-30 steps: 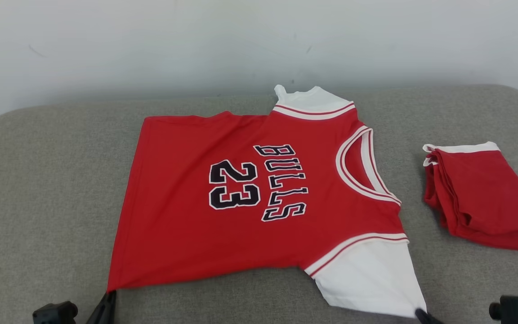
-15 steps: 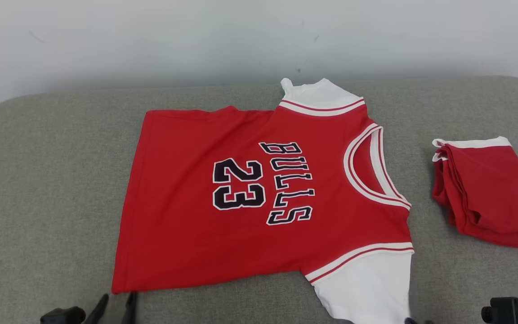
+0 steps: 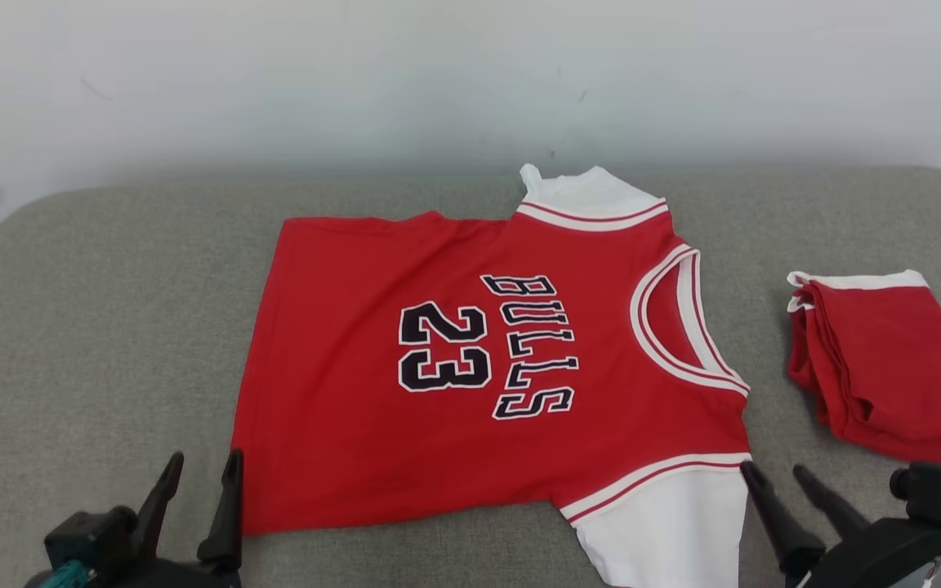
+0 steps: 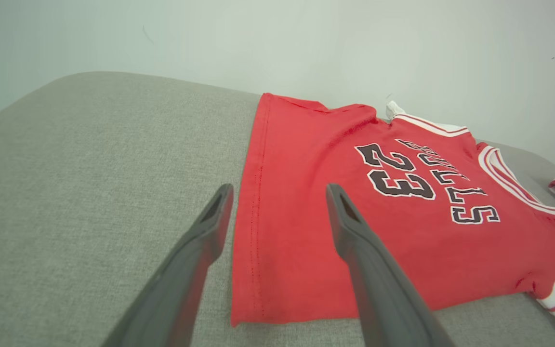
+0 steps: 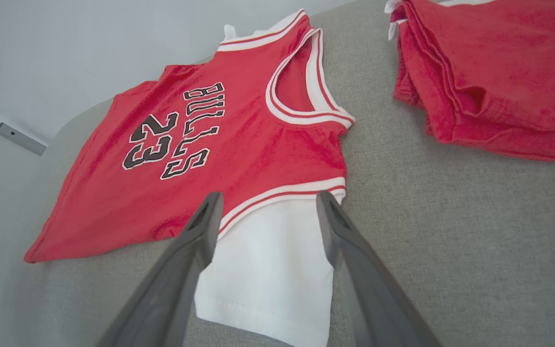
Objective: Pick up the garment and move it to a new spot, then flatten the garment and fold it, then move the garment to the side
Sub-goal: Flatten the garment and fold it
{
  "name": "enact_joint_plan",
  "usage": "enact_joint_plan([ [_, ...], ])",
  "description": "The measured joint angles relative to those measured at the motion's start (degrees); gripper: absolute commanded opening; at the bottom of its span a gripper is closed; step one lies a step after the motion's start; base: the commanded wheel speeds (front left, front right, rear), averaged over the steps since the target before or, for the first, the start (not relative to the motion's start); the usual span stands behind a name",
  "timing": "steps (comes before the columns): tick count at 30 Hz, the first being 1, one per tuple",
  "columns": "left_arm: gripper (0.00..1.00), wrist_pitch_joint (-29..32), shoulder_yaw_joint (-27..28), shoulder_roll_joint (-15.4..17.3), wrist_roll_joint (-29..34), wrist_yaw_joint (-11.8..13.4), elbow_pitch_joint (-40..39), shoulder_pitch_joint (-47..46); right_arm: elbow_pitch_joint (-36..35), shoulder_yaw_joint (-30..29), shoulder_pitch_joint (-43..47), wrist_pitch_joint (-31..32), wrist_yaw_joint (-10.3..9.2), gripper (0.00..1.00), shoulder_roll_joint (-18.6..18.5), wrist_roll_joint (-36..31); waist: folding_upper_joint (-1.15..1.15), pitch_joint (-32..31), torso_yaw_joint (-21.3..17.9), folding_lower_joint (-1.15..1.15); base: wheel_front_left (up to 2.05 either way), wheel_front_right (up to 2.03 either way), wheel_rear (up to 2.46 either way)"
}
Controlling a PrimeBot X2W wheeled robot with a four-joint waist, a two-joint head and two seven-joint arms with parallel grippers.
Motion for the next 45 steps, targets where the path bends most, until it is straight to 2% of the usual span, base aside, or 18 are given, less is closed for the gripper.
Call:
enact_joint_plan([
  [4, 1.0, -0.2, 0.4, -0.4, 1.1, 0.4, -2.6, -0.9, 0.5, -0.1, -2.4, -3.9, -0.52, 1.0, 0.8, -3.2, 0.0, -1.6, 0.3, 0.0, 0.0, 0.0, 0.0],
  [10, 1.0, -0.2, 1.6, -1.6, 1.5, 2.1, -3.7, -0.7, 2.6, -0.3, -5.1, -11.9, -1.57, 1.0, 4.1, -8.4, 0.0, -4.6, 0.5, 0.0, 0.0, 0.0, 0.0],
  [17, 1.0, 0.9, 2.9, -1.7, 1.7, 2.9, -3.5, 1.5, 7.8, 0.3, -6.8, -17.3, -1.76, 1.0, 4.5, -12.9, 0.0, -6.3, 0.0, 0.0, 0.0, 0.0, 0.0],
  [26, 1.0, 4.3, 4.5, -0.7, 2.0, 3.4, -3.2, 3.4, 14.4, 1.4, -7.9, -20.5, -2.0, 1.0, 4.5, -14.8, 0.0, -7.7, 0.3, -0.01, 0.0, 0.0, 0.0],
  [45, 1.0, 9.5, 5.5, -0.5, 3.0, 3.5, -7.4, 6.2, 17.4, 2.0, -8.8, -25.6, -1.91, 1.0, 5.0, -15.4, 0.0, -7.0, 1.7, -0.01, 0.0, 0.0, 0.0],
])
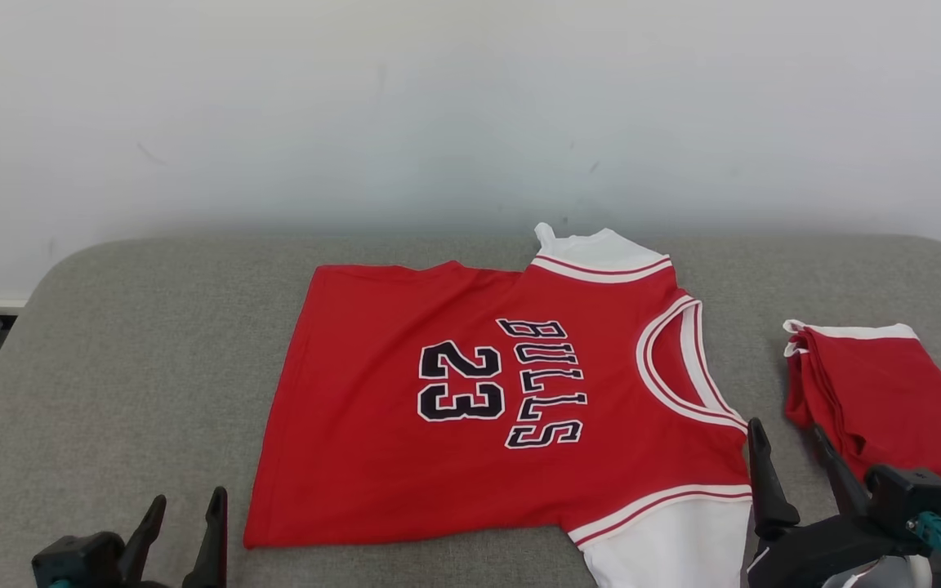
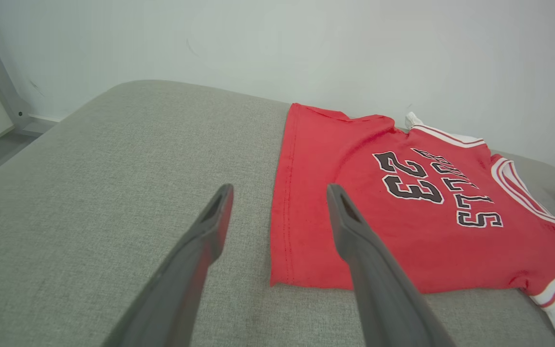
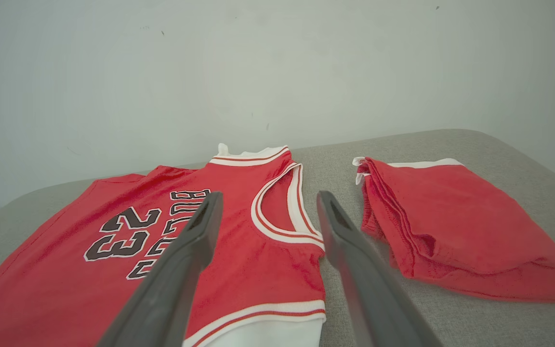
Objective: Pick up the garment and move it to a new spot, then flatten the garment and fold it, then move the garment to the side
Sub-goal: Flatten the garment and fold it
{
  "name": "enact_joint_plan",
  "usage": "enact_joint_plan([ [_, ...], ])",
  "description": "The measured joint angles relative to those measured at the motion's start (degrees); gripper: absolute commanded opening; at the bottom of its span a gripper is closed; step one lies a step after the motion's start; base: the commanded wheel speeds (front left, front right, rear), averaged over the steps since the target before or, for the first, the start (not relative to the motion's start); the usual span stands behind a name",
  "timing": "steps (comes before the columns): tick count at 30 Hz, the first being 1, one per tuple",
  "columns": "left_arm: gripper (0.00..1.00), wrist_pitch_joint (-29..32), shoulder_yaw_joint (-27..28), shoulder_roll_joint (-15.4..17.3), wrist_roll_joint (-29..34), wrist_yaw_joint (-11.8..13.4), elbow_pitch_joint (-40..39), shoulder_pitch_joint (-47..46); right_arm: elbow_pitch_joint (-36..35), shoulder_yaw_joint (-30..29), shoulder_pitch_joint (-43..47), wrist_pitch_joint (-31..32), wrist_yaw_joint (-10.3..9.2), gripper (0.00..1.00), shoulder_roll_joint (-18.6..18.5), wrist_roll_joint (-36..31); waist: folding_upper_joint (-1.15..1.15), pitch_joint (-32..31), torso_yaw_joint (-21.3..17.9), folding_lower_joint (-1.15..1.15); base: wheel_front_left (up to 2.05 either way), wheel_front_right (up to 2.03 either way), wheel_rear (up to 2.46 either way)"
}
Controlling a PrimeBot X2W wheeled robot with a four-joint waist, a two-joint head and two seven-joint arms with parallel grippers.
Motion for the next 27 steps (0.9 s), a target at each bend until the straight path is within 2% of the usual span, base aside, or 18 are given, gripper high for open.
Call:
enact_joint_plan([
  [17, 1.0, 4.9, 0.5, -0.9, 2.0, 0.0, -1.0, -0.1, 1.1, 0.4, -0.1, -1.2, 0.53, 1.0, -0.4, -0.5, 0.01, 1.7, 0.3, 0.0, 0.0, 0.0, 0.0],
  [27, 1.0, 11.6, -3.3, -1.7, 2.6, 0.0, 4.4, -3.0, 5.1, 1.5, 2.0, 9.3, 0.34, 1.0, -0.6, -0.3, 0.01, 2.3, 0.8, 0.0, 0.0, 0.0, 0.0],
])
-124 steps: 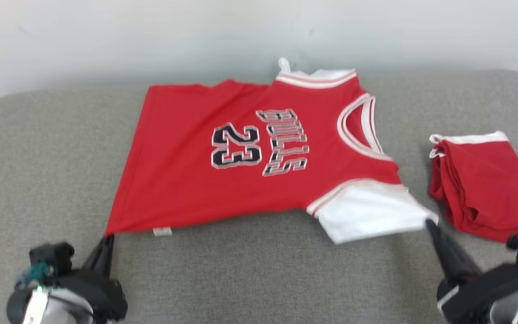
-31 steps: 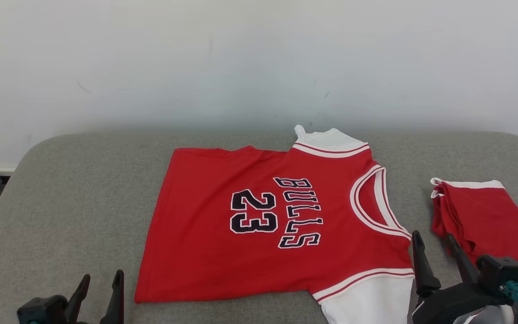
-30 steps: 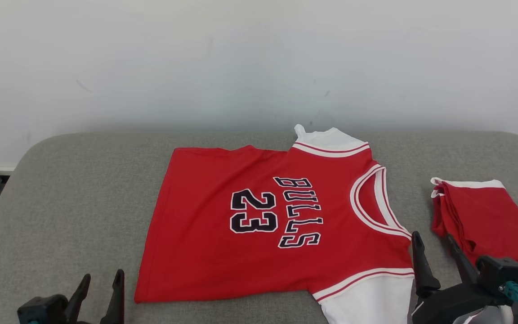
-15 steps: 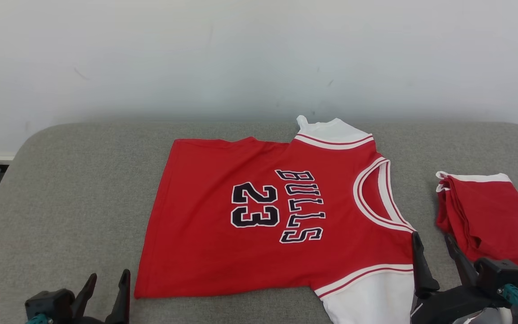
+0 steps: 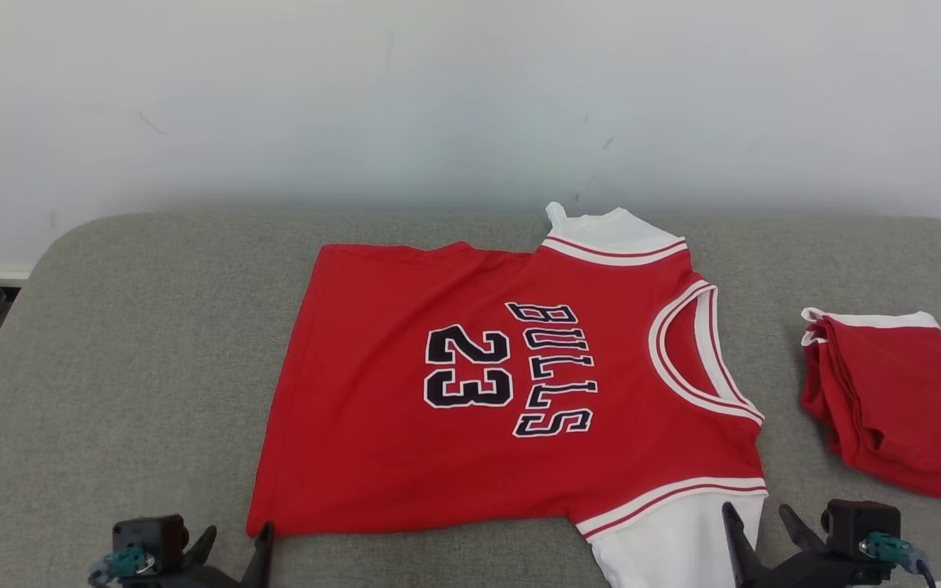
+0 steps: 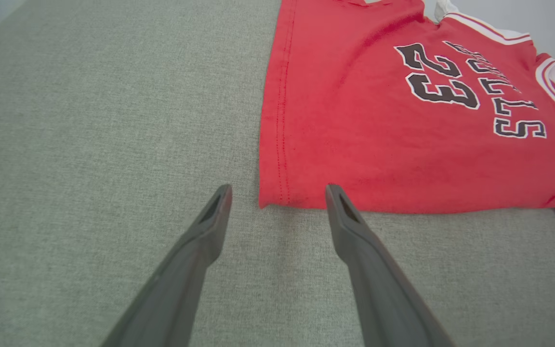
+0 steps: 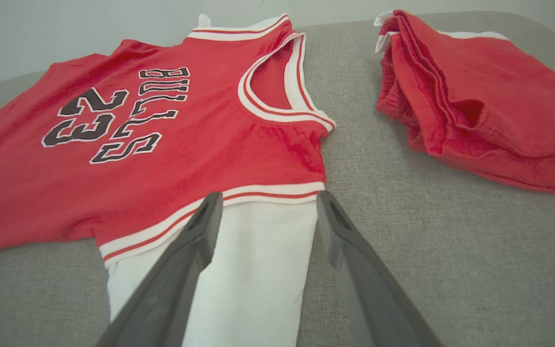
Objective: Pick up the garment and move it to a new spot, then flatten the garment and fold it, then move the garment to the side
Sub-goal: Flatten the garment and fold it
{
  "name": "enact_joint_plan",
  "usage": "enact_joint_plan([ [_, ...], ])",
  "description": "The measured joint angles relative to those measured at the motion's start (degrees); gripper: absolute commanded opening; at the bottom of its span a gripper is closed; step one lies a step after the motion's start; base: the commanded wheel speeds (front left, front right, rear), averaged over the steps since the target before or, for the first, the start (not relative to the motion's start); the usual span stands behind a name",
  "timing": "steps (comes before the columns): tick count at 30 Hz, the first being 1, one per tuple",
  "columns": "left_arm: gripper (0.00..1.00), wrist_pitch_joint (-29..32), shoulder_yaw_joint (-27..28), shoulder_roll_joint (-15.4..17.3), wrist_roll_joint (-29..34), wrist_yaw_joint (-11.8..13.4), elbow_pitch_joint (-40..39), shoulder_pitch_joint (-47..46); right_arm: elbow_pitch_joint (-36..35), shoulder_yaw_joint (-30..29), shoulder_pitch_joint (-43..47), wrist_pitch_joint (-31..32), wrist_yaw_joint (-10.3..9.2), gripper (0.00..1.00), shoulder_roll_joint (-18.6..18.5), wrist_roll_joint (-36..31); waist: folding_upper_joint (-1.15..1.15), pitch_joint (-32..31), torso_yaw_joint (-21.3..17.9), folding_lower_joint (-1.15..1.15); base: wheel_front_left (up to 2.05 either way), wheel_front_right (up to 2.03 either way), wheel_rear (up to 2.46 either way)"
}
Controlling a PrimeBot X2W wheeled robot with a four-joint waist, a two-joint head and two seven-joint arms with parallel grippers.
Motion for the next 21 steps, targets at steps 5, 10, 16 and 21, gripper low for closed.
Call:
enact_joint_plan([
  [5, 1.0, 3.6, -0.7, -1.4, -0.7, 0.0, 3.9, -3.5, 0.8, 1.0, 0.5, 5.0, -0.25, 1.0, 0.5, 0.0, 0.0, 0.6, 0.1, 0.0, 0.0, 0.0, 0.0],
  [10, 1.0, 6.3, -1.5, -1.5, -0.4, 0.0, 7.7, -5.7, 1.5, 2.0, 0.5, 8.7, -0.52, 1.0, 0.7, -0.2, 0.0, 1.2, -0.2, 0.0, 0.0, 0.0, 0.0],
  [16, 1.0, 7.5, -2.2, -1.5, 0.7, 0.0, 11.2, -7.5, 1.6, 2.1, 0.6, 11.4, -0.68, 1.0, 0.8, -0.6, 0.0, 1.9, -0.9, 0.0, 0.0, 0.0, 0.0],
  [21, 1.0, 8.0, -3.0, -2.0, 0.9, 0.0, 13.3, -9.3, 1.1, 2.1, 0.6, 13.2, -0.74, 1.0, 0.9, -0.6, 0.0, 2.6, -1.1, 0.0, 0.0, 0.0, 0.0],
])
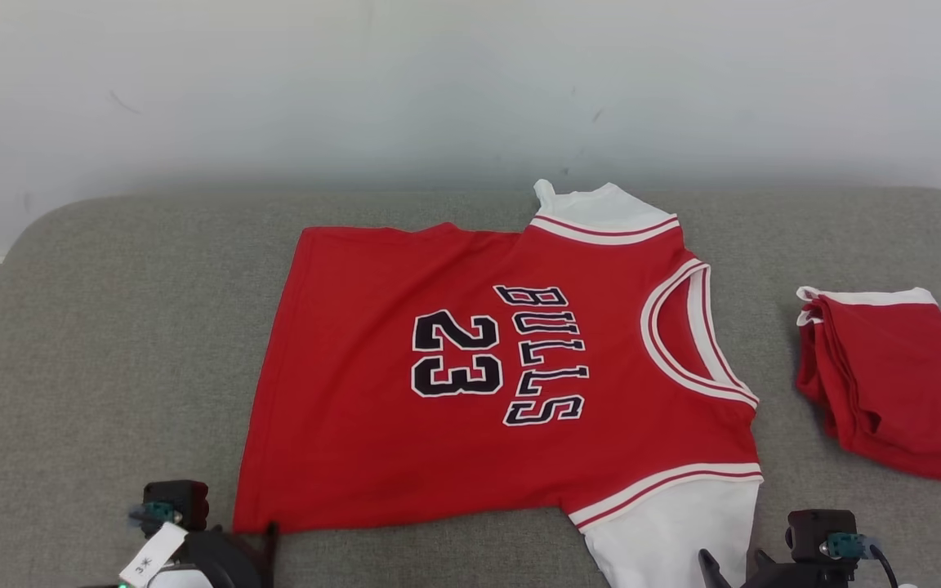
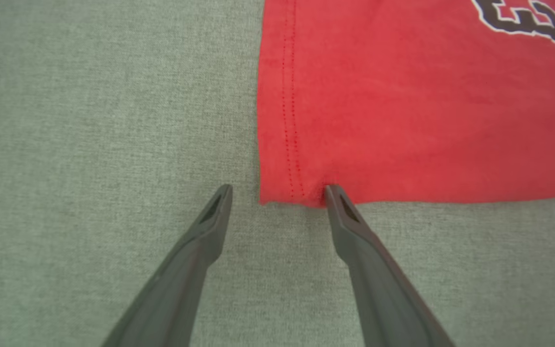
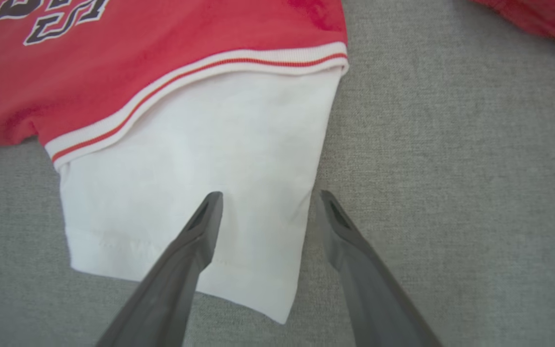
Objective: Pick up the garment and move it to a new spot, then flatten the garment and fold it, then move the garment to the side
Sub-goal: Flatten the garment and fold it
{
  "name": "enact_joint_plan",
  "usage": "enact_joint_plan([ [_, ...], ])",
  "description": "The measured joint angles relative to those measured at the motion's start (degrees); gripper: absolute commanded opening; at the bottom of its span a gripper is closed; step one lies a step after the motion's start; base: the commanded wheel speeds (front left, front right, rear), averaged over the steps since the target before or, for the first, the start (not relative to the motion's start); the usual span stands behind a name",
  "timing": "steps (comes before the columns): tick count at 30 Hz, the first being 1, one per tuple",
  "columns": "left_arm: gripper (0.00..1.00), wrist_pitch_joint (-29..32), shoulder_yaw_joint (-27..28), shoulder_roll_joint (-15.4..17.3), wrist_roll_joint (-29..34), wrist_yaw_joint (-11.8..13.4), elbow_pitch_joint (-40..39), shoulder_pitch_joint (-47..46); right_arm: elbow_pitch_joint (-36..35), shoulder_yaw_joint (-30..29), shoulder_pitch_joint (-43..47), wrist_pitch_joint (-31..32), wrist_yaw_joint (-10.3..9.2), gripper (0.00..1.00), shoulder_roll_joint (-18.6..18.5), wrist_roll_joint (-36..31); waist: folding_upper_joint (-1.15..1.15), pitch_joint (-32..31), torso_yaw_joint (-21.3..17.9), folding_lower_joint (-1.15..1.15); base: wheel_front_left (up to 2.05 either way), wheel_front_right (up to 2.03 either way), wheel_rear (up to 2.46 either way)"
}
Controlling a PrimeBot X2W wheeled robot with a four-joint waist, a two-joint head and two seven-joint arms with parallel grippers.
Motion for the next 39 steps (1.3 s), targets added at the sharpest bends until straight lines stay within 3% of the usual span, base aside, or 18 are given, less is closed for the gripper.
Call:
enact_joint_plan([
  [1, 1.0, 0.2, -0.1, -0.2, 0.0, 0.0, 0.6, -0.2, 0.0, 0.0, 0.0, 0.3, -0.05, 1.0, 0.0, 0.0, 0.0, 0.1, 0.0, 0.0, 0.0, 0.0, 0.0],
  [3, 0.89, 0.4, -0.1, -0.5, 0.0, 0.0, 1.5, -0.7, 0.0, 0.0, 0.1, 1.0, -0.14, 1.0, 0.0, -0.1, 0.0, 0.2, 0.0, 0.0, 0.0, 0.0, 0.0],
  [4, 0.74, 0.4, -0.1, -0.7, 0.0, 0.0, 2.0, -0.9, -0.1, 0.0, 0.1, 1.6, -0.19, 1.0, 0.0, -0.3, 0.0, 0.2, 0.0, 0.0, 0.0, 0.0, 0.0],
  [5, 0.49, 0.4, -0.1, -0.8, 0.0, 0.0, 2.4, -0.9, -0.1, 0.0, 0.2, 1.9, -0.19, 1.0, 0.0, -0.3, 0.0, 0.3, 0.0, 0.0, 0.0, 0.0, 0.0],
  [9, 0.04, 0.1, -0.2, -1.0, 0.0, -0.4, 3.4, -1.0, -0.1, 0.1, 0.4, 3.1, -0.2, 1.0, 0.1, -0.3, 0.0, 0.3, 0.1, 0.0, 0.0, 0.0, 0.0],
  [20, 0.1, -0.8, -0.2, -1.5, 0.0, -1.1, 5.6, -2.0, -0.2, -0.1, 2.3, 6.1, -0.21, 1.0, 0.3, -0.5, -0.01, -0.1, 0.4, 0.0, 0.0, 0.0, 0.0],
  [22, 0.08, -1.1, -0.3, -1.6, -0.1, -1.5, 6.0, -2.0, -0.2, -0.4, 2.3, 6.6, -0.21, 0.64, 0.4, -0.5, -0.01, -0.1, 0.4, 0.0, 0.0, 0.0, 0.0],
  [23, 0.08, -1.2, -0.3, -1.6, -0.1, -1.5, 6.2, -2.0, -0.2, -0.6, 2.4, 6.8, -0.22, 0.51, 0.4, -0.6, 0.0, -0.2, 0.4, 0.0, 0.0, 0.0, 0.0],
  [24, 0.0, -1.4, -0.3, -1.7, -0.1, -1.6, 6.4, -2.0, -0.1, -0.7, 2.4, 7.1, -0.24, 0.38, 0.4, -0.6, -0.01, -0.2, 0.5, 0.0, 0.0, 0.0, 0.0],
  [26, 0.0, -1.7, -0.3, -1.7, -0.1, -1.8, 6.6, -2.1, -0.1, -0.8, 2.5, 7.4, -0.25, 0.25, 0.5, -0.6, 0.0, -0.3, 0.5, 0.0, 0.0, 0.0, 0.0],
  [27, 0.0, -1.7, -0.3, -1.7, -0.1, -2.0, 6.8, -2.1, -0.2, -0.9, 2.5, 7.5, -0.25, 0.0, 0.5, -0.7, -0.01, -0.3, 0.5, -0.01, 0.0, 0.0, 0.0],
  [39, 0.0, -3.2, 0.1, -2.3, -0.7, -2.5, 7.3, -3.1, -2.5, -2.7, 3.6, 8.1, -0.26, 0.0, 1.4, -0.5, 0.0, -0.1, 0.5, 0.0, 0.0, 0.0, 0.0],
])
